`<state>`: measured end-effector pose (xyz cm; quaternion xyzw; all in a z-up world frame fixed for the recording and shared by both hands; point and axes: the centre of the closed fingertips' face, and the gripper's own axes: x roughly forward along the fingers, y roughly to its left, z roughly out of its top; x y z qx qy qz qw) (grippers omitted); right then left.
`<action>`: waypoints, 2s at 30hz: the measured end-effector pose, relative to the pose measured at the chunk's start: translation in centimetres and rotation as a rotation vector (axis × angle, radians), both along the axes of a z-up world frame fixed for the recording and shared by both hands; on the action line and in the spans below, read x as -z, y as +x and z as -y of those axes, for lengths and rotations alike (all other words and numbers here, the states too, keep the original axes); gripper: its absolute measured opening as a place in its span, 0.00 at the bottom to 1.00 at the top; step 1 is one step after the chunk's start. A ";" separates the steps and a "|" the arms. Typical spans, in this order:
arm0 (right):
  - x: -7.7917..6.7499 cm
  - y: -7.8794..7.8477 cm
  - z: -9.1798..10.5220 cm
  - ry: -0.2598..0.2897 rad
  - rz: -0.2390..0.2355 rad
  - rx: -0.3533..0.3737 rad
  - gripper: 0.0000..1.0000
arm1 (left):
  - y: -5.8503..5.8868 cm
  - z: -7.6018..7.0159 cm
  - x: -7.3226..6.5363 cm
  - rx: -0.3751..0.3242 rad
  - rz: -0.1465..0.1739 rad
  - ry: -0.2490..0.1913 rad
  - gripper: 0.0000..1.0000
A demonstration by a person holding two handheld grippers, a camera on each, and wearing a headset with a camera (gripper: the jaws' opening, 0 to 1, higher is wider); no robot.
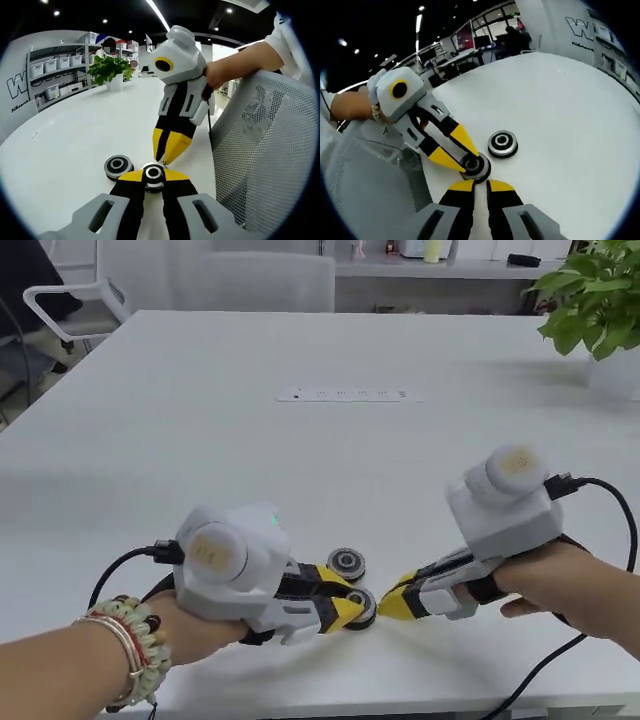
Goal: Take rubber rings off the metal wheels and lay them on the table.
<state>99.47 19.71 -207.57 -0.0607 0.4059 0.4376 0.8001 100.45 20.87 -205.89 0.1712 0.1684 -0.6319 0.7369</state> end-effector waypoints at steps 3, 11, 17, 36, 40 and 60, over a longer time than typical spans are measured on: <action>0.1 -0.2 -0.7 0.001 0.023 -0.026 0.15 | 0.0 0.0 0.0 0.001 0.000 0.000 0.08; 0.3 0.2 -1.5 -0.068 0.111 -0.077 0.21 | 0.0 0.0 0.0 -0.002 -0.001 -0.002 0.08; 0.2 0.3 -1.6 -0.042 0.097 -0.063 0.24 | 0.0 0.0 -0.1 -0.005 -0.003 -0.003 0.08; 0.3 -0.3 -0.8 -0.069 0.097 -0.083 0.14 | 0.3 -0.2 0.0 -0.029 -0.007 -0.001 0.08; 0.4 -0.3 -1.2 -0.069 0.113 -0.091 0.23 | 0.3 -0.2 0.0 -0.029 -0.006 -0.001 0.08; 0.1 0.4 -1.8 -0.085 0.187 -0.134 0.21 | 0.2 -0.3 0.0 -0.023 -0.006 -0.002 0.08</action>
